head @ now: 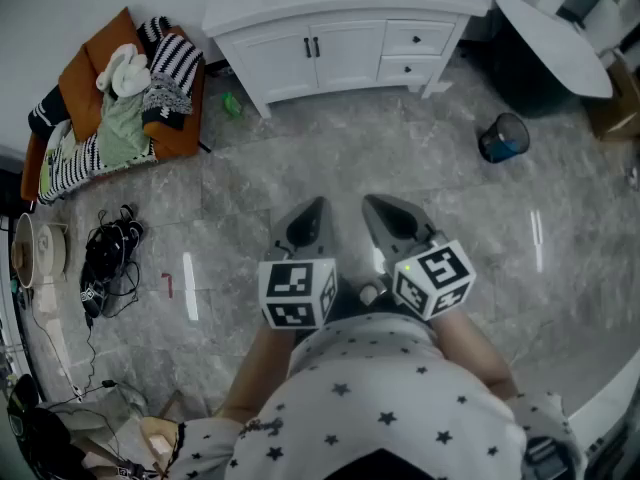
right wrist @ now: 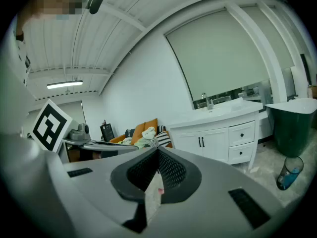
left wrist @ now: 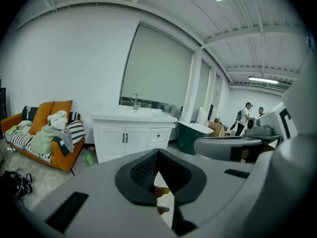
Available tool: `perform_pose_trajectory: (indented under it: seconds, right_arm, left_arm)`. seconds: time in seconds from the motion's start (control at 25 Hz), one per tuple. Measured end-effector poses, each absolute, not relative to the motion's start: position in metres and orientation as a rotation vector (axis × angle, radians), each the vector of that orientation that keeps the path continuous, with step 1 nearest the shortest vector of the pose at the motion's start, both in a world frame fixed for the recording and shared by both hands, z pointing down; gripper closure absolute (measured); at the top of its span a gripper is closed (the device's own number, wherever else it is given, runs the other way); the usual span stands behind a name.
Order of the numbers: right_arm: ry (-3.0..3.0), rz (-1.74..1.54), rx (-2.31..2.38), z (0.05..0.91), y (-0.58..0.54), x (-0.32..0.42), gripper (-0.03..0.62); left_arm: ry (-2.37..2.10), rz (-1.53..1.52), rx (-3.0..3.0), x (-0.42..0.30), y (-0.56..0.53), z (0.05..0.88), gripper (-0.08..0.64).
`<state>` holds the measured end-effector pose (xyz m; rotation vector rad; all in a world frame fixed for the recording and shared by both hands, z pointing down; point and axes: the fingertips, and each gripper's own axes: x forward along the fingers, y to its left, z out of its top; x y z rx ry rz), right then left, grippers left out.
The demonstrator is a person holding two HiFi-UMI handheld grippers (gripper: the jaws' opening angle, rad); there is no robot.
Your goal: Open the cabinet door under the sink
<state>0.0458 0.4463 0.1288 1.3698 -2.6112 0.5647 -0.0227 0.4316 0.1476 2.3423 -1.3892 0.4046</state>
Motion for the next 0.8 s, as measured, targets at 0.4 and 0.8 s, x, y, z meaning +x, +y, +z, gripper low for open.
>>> perform_pose_trajectory:
  seconds: [0.4, 0.8]
  right_arm:
    - [-2.626, 0.525, 1.365, 0.119, 0.47, 0.058, 0.586]
    - [-2.618, 0.584, 1.387, 0.122, 0.434, 0.058, 0.586]
  left_arm:
    - [-1.386, 0.392, 2.363, -0.009, 0.452, 0.144, 0.561]
    - [-1.368, 0.416, 2.356, -0.008, 0.415, 0.143, 0.563]
